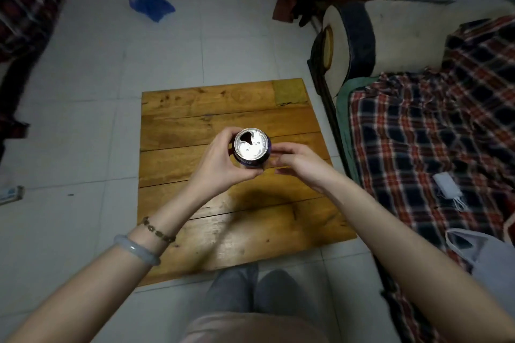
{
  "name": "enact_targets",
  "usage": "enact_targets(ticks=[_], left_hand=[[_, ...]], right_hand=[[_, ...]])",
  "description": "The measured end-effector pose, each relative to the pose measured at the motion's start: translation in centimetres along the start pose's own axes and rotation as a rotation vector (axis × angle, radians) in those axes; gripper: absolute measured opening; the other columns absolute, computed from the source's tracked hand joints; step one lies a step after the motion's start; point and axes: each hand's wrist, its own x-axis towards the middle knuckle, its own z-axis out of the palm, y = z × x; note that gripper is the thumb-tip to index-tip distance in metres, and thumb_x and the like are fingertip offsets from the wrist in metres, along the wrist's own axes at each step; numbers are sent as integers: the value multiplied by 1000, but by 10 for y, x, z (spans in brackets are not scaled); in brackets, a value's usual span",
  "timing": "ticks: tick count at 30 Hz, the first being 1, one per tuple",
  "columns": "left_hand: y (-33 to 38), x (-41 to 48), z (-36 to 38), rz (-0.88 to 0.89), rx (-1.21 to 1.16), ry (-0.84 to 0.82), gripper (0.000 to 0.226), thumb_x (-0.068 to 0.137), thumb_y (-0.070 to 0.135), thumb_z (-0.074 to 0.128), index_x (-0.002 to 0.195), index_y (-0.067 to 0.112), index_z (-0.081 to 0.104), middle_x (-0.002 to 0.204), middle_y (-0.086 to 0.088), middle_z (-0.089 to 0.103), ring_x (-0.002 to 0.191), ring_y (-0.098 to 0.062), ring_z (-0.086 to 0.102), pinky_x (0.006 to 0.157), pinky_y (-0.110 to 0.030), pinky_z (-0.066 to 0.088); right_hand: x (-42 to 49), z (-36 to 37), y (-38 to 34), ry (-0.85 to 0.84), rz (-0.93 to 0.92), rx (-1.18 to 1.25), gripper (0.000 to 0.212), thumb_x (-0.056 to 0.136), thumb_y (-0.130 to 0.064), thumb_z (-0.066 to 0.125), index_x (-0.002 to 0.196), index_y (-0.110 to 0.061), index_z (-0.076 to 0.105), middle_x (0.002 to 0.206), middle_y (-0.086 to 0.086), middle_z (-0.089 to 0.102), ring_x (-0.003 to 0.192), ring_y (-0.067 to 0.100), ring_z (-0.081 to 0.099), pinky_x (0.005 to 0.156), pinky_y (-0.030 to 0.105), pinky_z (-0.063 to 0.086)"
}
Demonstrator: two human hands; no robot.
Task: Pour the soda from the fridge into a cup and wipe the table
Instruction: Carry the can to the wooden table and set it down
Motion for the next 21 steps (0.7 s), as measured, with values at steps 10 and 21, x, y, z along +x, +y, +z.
enact_targets(ticks=[10,21], left_hand=[[-89,70,42,-146,19,-57,73,56,23,90,116,19,48,113,6,54,100,-1,50,83,-2,34],[-206,89,126,-337,-20,-9,78,54,23,91,119,20,48,116,6,55,108,-7,53,95,-26,45]], right_hand=[[124,-18,39,-62,145,73,37,90,8,44,123,-8,54,114,5,58,104,17,54,92,29,46],[227,-22,155,-31,371,263,36,90,10,43,124,3,53,97,1,62,90,8,56,85,22,46]])
